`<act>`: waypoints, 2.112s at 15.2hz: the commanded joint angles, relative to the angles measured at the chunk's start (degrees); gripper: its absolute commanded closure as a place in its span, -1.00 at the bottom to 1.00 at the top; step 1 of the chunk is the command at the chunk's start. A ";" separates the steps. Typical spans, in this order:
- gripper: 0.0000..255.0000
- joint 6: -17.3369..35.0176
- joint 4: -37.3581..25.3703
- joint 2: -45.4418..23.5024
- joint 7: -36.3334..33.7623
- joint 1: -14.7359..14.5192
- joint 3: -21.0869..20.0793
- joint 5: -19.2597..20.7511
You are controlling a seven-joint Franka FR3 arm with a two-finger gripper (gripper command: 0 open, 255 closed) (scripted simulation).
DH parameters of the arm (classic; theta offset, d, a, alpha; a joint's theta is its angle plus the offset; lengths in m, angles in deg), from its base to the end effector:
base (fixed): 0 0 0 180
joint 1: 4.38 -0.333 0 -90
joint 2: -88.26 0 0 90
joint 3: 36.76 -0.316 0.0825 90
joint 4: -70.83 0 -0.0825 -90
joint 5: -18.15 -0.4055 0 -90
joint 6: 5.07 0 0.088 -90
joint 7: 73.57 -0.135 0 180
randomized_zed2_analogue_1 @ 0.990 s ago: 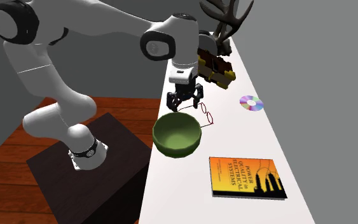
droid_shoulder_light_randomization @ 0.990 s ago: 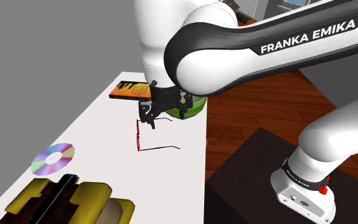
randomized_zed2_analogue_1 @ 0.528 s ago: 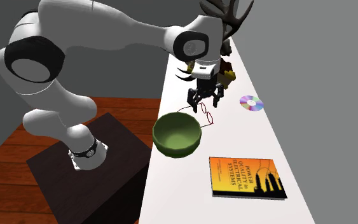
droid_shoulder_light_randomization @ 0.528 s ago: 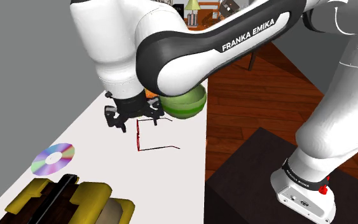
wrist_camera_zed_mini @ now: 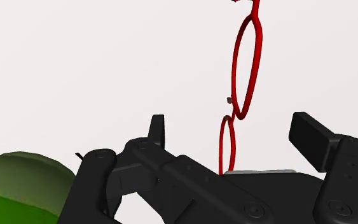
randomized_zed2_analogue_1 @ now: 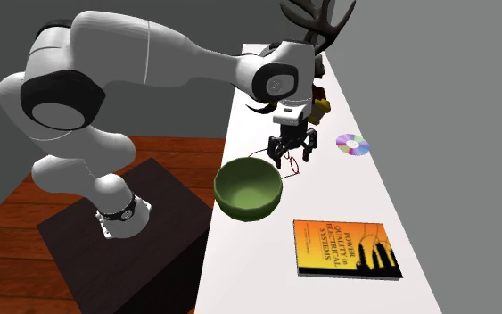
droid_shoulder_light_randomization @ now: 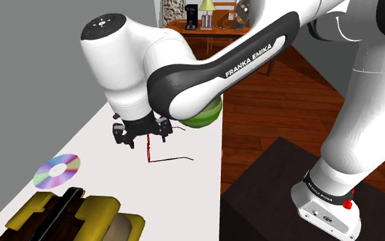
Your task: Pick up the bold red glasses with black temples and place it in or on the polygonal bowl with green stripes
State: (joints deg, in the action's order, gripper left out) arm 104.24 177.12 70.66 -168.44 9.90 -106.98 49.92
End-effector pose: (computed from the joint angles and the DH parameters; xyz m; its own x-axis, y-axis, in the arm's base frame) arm 0.4127 0.4536 0.4152 0.8593 -0.4580 0.2278 -0.4757 -0.8792 0.0271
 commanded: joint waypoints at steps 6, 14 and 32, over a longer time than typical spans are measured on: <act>-1.00 0.53 0.48 -0.14 -0.21 0.00 0.15 0.25; 1.00 0.52 0.37 -0.34 -0.18 -0.11 0.33 0.44; 1.00 -8.72 -8.35 3.17 4.53 1.57 -2.65 -4.22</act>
State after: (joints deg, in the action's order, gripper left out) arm 96.35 169.59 73.72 -164.17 11.54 -109.54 45.90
